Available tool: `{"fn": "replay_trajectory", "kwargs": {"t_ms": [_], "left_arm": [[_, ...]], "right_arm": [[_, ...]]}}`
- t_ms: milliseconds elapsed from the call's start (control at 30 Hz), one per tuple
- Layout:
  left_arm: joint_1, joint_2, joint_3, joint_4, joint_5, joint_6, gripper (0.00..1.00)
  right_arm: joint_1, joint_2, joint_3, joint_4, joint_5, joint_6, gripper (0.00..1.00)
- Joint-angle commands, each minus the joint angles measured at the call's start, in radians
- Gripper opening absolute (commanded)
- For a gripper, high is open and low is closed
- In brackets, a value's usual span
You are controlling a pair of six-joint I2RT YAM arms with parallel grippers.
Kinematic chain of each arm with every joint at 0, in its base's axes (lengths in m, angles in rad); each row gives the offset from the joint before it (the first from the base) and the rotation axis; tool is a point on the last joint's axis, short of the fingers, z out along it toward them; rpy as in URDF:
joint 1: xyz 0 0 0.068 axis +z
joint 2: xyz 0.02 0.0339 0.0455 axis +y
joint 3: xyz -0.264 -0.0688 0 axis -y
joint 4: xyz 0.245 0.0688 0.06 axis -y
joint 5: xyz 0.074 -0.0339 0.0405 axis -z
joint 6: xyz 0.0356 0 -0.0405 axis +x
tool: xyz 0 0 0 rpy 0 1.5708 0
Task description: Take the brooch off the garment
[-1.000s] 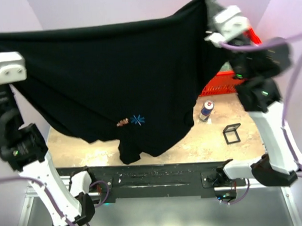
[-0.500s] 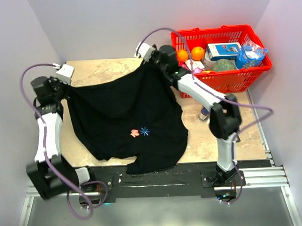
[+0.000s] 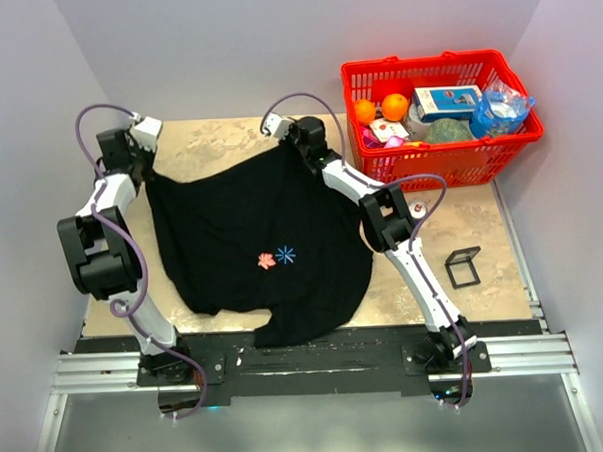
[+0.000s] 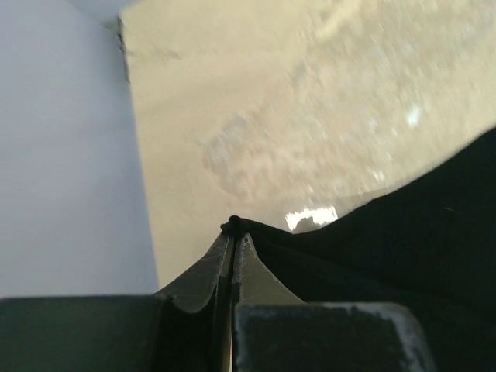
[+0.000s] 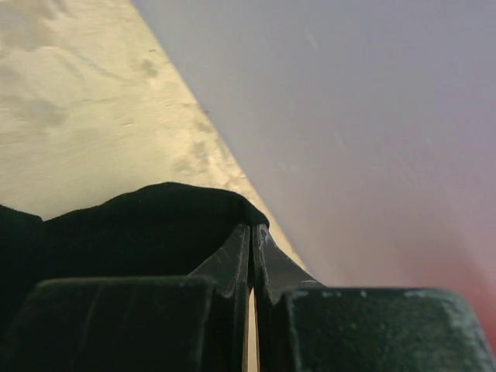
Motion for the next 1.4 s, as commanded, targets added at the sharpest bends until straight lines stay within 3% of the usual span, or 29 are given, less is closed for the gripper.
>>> {"fn": "replay_trajectory", "kwargs": {"t_ms": [0, 167, 200, 233, 267, 300, 367, 433, 500, 600, 767, 800, 900, 1133, 1167, 1367], "left_arm": [[-0.032, 0.067, 0.131, 0.069, -0.077, -0.036, 0.00], [-0.048, 0.112, 0.208, 0.120, -0.168, -0.043, 0.00], [-0.049, 0.130, 0.242, 0.118, -0.179, -0.037, 0.07], [-0.049, 0.138, 0.259, 0.104, -0.179, -0.023, 0.21], [-0.048, 0.141, 0.274, 0.098, -0.224, -0.017, 0.43], [-0.048, 0.128, 0.280, 0.094, -0.237, -0.016, 0.51], [-0.048, 0.091, 0.280, 0.057, -0.248, -0.023, 0.60], [-0.042, 0.005, 0.265, -0.065, -0.222, -0.075, 0.63], [-0.034, -0.110, 0.212, -0.136, -0.141, -0.117, 0.73], [-0.031, -0.254, 0.116, -0.305, -0.023, -0.155, 0.75], [-0.008, -0.408, -0.081, -0.687, 0.171, -0.008, 0.66], [0.013, -0.431, -0.105, -0.795, 0.201, 0.053, 0.65], [0.018, -0.460, -0.201, -0.923, 0.283, 0.156, 0.65], [-0.006, -0.442, -0.387, -0.898, 0.306, 0.187, 0.74], [-0.011, -0.437, -0.416, -0.887, 0.303, 0.184, 0.76], [-0.034, -0.388, -0.491, -0.815, 0.203, 0.124, 0.75]], "right_arm": [[-0.027, 0.048, 0.129, 0.226, 0.024, -0.072, 0.00], [-0.026, 0.105, 0.183, 0.320, 0.001, -0.084, 0.00], [-0.026, 0.114, 0.194, 0.343, 0.006, -0.081, 0.00], [-0.026, 0.112, 0.197, 0.354, 0.013, -0.075, 0.16], [-0.024, 0.104, 0.191, 0.359, 0.018, -0.070, 0.42], [-0.021, 0.089, 0.177, 0.359, 0.026, -0.048, 0.53], [-0.023, -0.009, 0.079, 0.359, 0.010, -0.008, 0.66], [-0.021, -0.162, -0.091, 0.380, -0.031, 0.066, 0.68], [-0.014, -0.275, -0.258, 0.350, -0.098, 0.139, 0.72], [0.003, -0.494, -0.466, 0.248, -0.134, 0.254, 0.73], [0.006, -0.865, -0.777, 0.011, -0.316, 0.362, 0.73], [0.005, -0.902, -0.859, -0.059, -0.338, 0.355, 0.73], [0.005, -0.993, -0.956, -0.190, -0.390, 0.332, 0.72], [0.012, -1.013, -0.978, -0.488, -0.450, 0.266, 0.72], [0.014, -1.011, -0.981, -0.517, -0.448, 0.237, 0.76], [0.017, -1.077, -1.073, -0.523, -0.410, 0.210, 0.80]]}}
